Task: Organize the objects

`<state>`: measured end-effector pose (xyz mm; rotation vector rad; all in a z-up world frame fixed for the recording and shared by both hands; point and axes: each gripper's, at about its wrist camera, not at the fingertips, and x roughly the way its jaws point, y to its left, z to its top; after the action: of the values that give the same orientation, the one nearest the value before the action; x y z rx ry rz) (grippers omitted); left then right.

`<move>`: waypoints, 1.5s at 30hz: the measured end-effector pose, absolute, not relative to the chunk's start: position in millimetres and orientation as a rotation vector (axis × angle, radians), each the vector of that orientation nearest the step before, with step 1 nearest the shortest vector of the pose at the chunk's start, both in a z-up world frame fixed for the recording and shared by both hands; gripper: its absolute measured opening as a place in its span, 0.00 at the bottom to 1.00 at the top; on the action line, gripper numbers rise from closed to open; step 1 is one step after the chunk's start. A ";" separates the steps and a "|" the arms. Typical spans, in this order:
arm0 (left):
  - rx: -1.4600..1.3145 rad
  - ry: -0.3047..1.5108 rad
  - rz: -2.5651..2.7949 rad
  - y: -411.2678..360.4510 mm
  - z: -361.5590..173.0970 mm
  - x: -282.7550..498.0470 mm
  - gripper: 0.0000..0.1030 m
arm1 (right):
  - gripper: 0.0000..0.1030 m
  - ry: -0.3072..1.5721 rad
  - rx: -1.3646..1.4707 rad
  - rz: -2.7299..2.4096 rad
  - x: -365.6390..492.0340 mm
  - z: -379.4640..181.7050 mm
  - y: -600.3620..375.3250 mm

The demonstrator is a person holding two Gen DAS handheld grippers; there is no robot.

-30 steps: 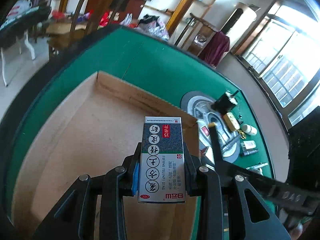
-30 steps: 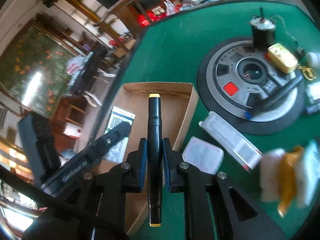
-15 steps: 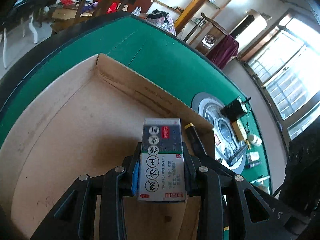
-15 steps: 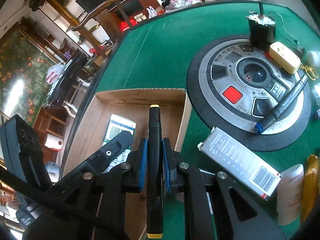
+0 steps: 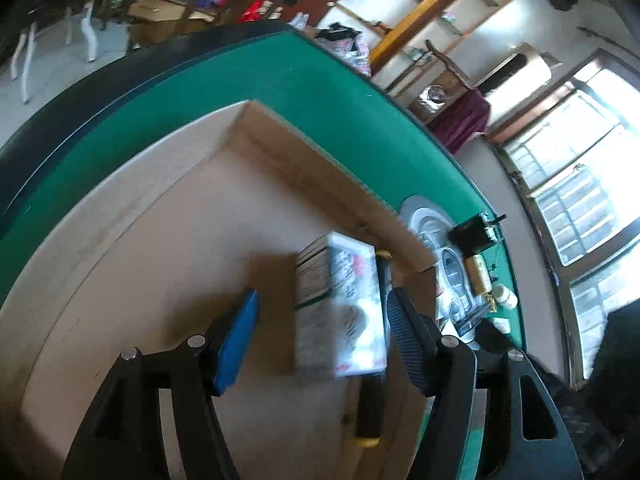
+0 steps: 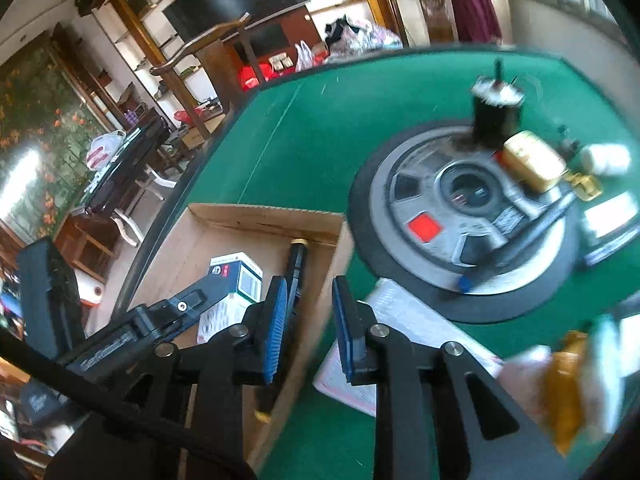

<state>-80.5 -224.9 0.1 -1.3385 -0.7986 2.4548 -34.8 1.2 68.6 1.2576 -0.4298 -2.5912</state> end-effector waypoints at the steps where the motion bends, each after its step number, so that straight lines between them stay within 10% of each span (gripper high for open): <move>1: -1.338 -0.801 2.462 -225.8 -0.1 -76.1 0.58 | 0.20 -0.394 1.242 -2.613 -26.0 75.0 5.3; 11: -1.315 -0.831 2.436 -218.2 1.9 -33.3 0.58 | 0.22 -0.025 1.032 -2.971 56.5 152.7 61.1; 15: -1.165 -0.764 2.462 -203.7 36.1 -0.6 0.58 | 0.55 0.105 0.895 -3.138 97.9 185.4 79.8; 30: -0.657 -0.448 2.360 -157.4 208.2 125.6 0.58 | 0.55 0.174 0.653 -3.320 193.8 276.9 154.2; 45: -0.381 -0.319 2.523 -185.3 436.7 149.7 0.58 | 0.58 -0.078 0.221 -3.519 274.7 551.8 205.1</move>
<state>149.7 -185.3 436.8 -0.3813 -0.3191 2.5225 274.7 205.1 551.8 0.2208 -0.0782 -3.5193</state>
